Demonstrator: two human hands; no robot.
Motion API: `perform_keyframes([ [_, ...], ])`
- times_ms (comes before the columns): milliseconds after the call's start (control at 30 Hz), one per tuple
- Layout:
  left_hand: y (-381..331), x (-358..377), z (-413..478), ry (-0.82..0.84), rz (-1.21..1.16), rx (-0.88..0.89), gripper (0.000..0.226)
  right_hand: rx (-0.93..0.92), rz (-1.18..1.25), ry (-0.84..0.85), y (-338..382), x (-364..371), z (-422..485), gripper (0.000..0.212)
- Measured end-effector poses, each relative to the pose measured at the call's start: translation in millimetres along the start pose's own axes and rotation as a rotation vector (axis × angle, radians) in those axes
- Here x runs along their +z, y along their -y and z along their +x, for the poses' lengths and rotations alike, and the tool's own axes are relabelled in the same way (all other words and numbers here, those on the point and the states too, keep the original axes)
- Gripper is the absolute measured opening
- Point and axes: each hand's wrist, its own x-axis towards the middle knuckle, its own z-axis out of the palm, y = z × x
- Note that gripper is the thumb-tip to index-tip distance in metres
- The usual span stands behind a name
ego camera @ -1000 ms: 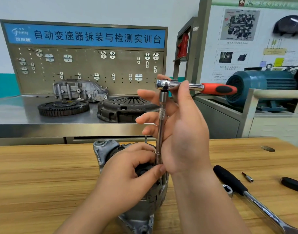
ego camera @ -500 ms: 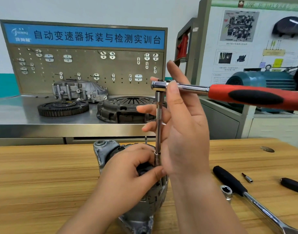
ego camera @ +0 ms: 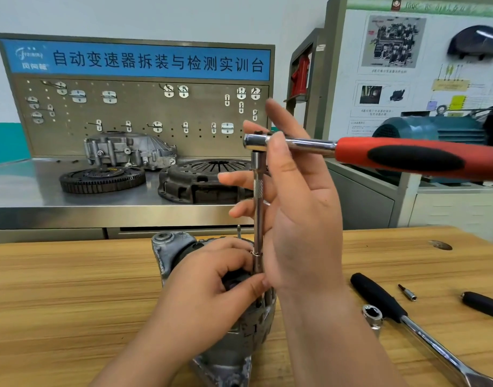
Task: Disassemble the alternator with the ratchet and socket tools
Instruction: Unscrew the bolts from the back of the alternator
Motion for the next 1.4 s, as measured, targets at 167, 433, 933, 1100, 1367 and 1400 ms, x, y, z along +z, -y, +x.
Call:
perform_keyframes([
  [167, -0.4, 1.1, -1.3, 0.001, 0.002, 0.028, 0.043, 0.127, 0.074, 0.014, 0.7, -4.5, 1.4, 0.042],
  [433, -0.2, 1.2, 0.6, -0.016, -0.006, -0.009, 0.03, 0.004, -0.049, -0.019, 0.6, -0.3, -0.1, 0.028],
  [933, 0.0, 2.5, 0.2, -0.015, -0.052, -0.023, 0.024, 0.064, -0.02, -0.031, -2.1, 0.2, -0.2, 0.025],
  [1100, -1.3, 1.1, 0.5, -0.016, 0.028, -0.013, 0.03, -0.024, -0.012, -0.06, -1.0, 2.7, -1.0, 0.024],
  [1367, -0.4, 1.0, -1.2, -0.02, -0.023, 0.026, 0.043, 0.138, 0.092, -0.067, 3.0, -2.1, 0.4, 0.031],
  [1400, 0.2, 0.9, -0.8, -0.018, -0.027, 0.023, 0.043, 0.13, 0.078, -0.073, 3.0, -1.5, 0.2, 0.03],
])
